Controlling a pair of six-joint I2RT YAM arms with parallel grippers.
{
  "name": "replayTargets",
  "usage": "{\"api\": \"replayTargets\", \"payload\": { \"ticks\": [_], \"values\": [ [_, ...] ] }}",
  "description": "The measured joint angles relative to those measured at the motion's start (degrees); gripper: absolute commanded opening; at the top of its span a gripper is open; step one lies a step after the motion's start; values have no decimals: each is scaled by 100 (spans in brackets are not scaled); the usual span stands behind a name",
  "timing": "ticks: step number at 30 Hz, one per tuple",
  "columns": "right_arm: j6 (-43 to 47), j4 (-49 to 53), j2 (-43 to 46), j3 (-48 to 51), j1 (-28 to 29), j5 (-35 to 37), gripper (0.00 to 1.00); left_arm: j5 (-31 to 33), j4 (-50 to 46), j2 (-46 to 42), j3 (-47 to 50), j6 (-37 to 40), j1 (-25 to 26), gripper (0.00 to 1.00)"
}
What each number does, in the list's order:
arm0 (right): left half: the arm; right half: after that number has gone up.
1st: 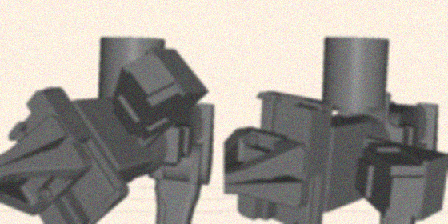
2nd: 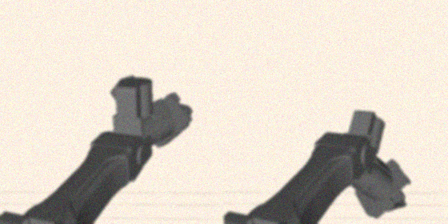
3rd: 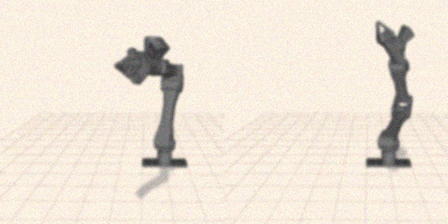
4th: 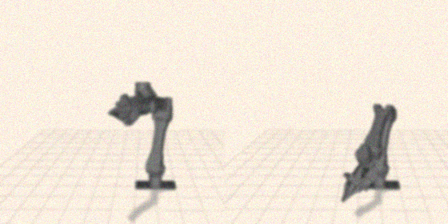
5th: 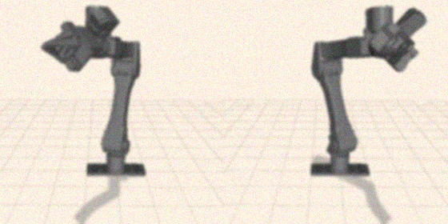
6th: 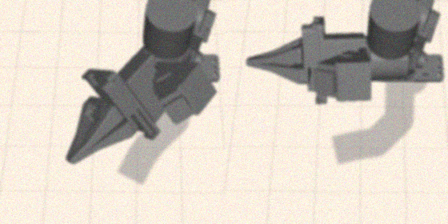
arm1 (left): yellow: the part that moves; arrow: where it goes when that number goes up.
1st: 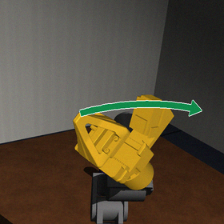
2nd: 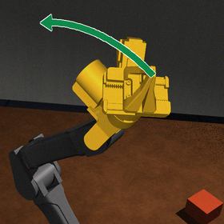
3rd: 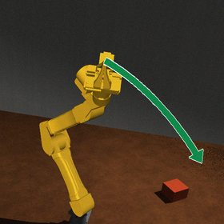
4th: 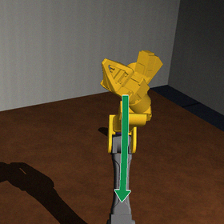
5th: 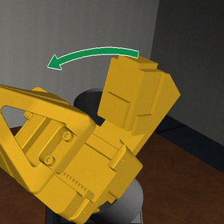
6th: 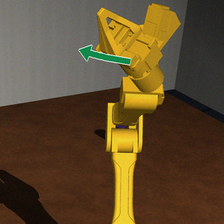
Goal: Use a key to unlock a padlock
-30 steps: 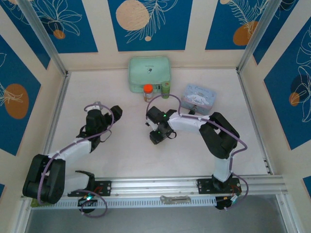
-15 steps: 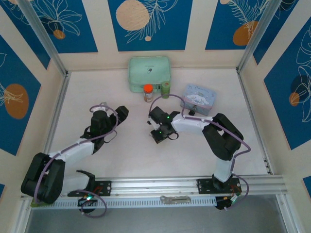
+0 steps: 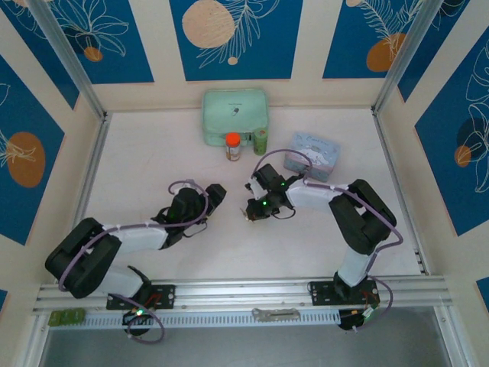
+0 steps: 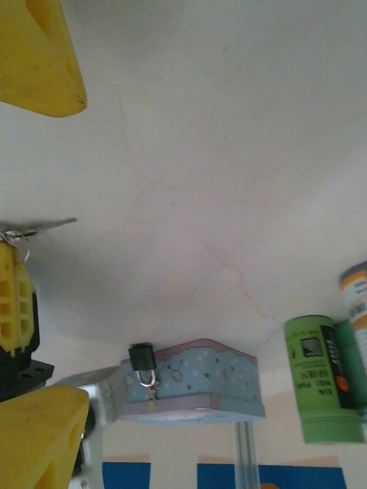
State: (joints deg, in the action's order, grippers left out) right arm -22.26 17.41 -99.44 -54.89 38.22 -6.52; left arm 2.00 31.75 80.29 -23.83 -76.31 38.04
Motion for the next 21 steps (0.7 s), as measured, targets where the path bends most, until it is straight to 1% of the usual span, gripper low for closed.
{"api": "replayTargets", "payload": {
  "ticks": [6,11,15,21],
  "values": [
    [-125,-197,424,146,-87,-129,0,-85,535,623,-111,-201,79,76],
    [-205,-413,636,221,-229,-247,0,-315,1176,1200,-254,-389,149,72],
    [-291,-527,660,273,-293,-321,0,-411,1499,1445,-330,-533,269,74],
    [-420,-627,654,304,-365,-400,0,-402,1650,1467,-411,-636,387,77]
  ]
}}
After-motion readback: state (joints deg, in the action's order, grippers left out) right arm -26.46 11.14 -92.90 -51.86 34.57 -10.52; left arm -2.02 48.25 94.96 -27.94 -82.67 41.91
